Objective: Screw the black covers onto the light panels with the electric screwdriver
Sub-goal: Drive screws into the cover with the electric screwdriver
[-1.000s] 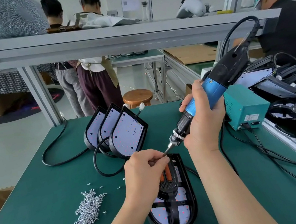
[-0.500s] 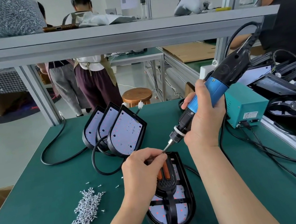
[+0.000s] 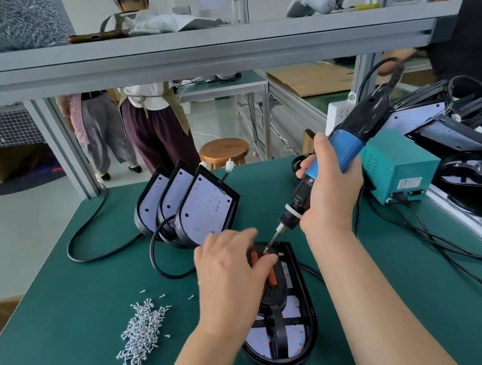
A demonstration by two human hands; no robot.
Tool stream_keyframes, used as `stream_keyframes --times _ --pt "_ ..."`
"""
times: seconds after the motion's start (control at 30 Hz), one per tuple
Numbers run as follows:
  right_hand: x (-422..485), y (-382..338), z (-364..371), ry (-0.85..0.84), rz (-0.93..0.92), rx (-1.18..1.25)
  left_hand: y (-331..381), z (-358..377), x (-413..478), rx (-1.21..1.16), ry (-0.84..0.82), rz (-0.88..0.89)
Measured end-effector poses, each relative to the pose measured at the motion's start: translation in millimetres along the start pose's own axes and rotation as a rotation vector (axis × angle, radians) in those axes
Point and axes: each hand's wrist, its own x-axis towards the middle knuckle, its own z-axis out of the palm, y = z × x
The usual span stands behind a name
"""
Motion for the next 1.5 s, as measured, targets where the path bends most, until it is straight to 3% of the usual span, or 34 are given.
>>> stream_keyframes --times 0.1,0.23,0.33,0.77,1.5 --pt "9 -4 -4 -0.010 -0.136 -0.041 -19 -3 -1 -0.001 -0.068 -0.241" --pt "19 2 -4 -0.123 -0.253 -0.171 -29 -1 -6 -0.332 -0.300 -0.491" --pt "19 14 -5 -0.205 -0.238 -0.239 -35 4 -7 -0.583 -0.377 -0.603" --pt "12 36 -10 -0.192 -0.171 -0.217 -39 13 -6 -0.771 -0.359 -0.668" --pt "14 45 -11 -0.251 -0.117 -0.236 -43 16 -7 -0.860 -0.337 -0.648"
